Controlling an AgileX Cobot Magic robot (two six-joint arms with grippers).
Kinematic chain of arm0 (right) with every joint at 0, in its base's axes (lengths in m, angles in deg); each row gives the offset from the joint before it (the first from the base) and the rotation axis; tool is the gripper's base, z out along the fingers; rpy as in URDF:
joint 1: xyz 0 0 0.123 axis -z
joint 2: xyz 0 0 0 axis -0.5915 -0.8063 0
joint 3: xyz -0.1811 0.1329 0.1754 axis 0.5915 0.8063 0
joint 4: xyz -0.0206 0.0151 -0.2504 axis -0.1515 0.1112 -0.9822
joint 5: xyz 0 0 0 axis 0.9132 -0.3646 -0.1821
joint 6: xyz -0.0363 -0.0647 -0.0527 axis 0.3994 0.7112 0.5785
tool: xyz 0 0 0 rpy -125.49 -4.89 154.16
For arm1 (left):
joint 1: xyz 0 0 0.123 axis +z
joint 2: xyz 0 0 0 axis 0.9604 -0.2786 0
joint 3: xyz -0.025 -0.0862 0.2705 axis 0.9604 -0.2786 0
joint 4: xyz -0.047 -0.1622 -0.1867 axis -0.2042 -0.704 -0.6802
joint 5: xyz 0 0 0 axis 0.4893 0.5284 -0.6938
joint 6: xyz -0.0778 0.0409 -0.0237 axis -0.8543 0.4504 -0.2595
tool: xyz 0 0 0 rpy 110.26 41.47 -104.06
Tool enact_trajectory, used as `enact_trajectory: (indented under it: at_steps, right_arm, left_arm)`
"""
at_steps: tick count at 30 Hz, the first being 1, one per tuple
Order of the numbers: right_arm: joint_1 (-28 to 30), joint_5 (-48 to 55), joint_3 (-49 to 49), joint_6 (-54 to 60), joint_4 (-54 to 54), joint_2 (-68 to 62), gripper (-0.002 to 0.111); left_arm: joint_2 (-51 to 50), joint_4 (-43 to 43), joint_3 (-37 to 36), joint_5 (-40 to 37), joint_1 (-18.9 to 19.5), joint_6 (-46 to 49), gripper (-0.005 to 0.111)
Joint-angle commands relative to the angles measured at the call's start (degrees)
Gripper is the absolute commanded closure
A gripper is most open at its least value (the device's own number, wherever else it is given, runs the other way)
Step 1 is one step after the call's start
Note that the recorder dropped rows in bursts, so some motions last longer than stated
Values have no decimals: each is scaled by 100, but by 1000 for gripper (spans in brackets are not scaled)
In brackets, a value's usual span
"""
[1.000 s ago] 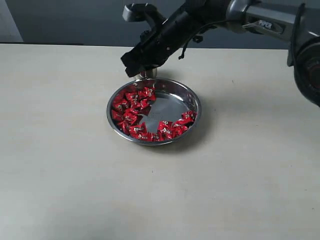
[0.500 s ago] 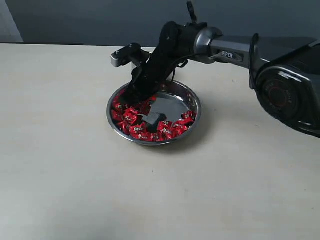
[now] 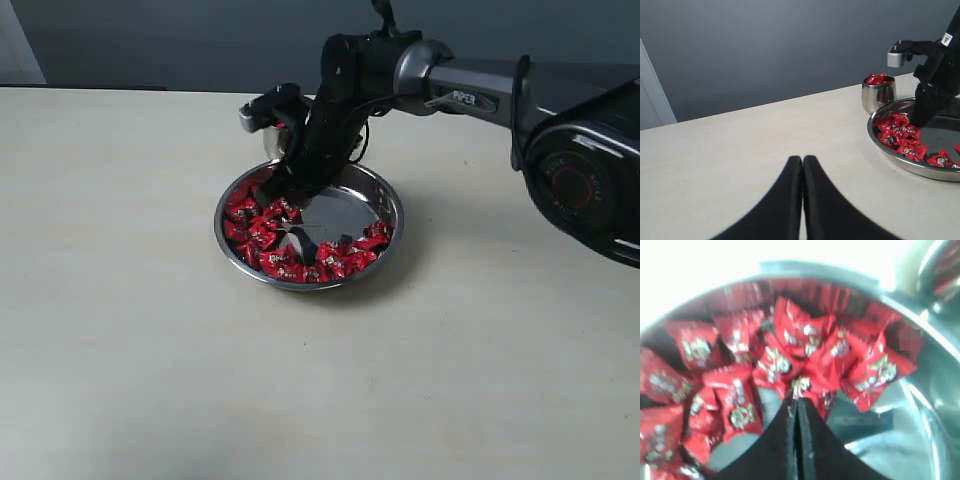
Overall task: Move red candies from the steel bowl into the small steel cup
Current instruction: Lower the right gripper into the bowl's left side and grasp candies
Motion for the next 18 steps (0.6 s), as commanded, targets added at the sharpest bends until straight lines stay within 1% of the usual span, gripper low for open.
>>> enact_trajectory:
  at_steps: [1,11,12,14,15,17,18]
  right_arm:
    - [-105,-476,-15,-17,475,159,109]
    - [-169,-436,-15,-4,377,-65,108]
    - [-169,-436,-15,-4,332,-36,106]
    - [-169,-448,-15,-4,304,15,96]
    - [-161,-474,-15,-4,275,41,84]
    - [-161,-501,-15,-4,136,50,76]
    - [-161,-501,-15,-4,30,50,75]
  left_arm:
    - [28,-3,-26,31,3,-11,105]
    - [28,-3,-26,31,3,-11,105]
    - [28,-3,-26,31,3,-11,105]
    - [28,-3,-26,31,3,-11,105]
    - [28,-3,-26,19,3,-11,105]
    - [28,-3,-26,19,3,-11,105]
    - [28,-3,-26,19,3,-11,105]
